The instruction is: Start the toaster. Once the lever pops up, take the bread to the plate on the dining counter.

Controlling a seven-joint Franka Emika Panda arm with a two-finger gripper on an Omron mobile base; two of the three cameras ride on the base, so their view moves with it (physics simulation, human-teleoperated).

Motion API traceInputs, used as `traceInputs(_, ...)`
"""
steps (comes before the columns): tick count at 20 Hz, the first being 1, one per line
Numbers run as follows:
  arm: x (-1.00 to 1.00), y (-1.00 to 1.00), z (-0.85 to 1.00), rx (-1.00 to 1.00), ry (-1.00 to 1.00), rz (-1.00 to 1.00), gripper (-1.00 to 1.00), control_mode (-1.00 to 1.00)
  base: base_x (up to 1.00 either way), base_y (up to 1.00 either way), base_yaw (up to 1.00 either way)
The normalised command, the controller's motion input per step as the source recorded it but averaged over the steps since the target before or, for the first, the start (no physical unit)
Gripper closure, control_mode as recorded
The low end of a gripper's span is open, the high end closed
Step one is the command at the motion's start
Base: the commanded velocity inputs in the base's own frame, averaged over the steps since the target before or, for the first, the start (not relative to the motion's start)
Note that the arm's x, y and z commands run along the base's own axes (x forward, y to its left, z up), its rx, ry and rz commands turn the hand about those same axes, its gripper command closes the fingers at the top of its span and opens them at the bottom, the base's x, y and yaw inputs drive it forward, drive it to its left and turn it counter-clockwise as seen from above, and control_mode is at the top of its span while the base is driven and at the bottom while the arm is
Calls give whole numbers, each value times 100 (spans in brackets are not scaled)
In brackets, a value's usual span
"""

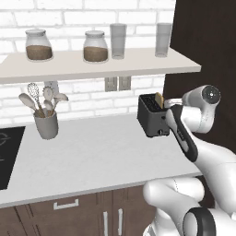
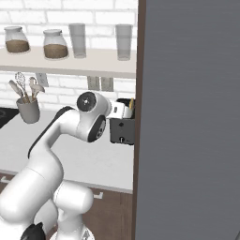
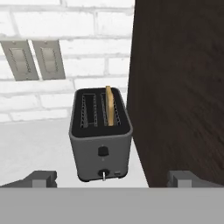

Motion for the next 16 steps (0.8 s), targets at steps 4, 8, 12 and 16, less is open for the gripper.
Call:
traceInputs(4,21,0,-14,0,0,-2,-100,-100,0,0,0)
traceInputs(8,39,0,-27,0,3,-1,-100,-100,0,0,0)
traceInputs(12,46,0,-23,2,2,0,-100,-100,0,0,0)
traceInputs(16,41,-1,-16,3,2,0,-100,-100,0,0,0)
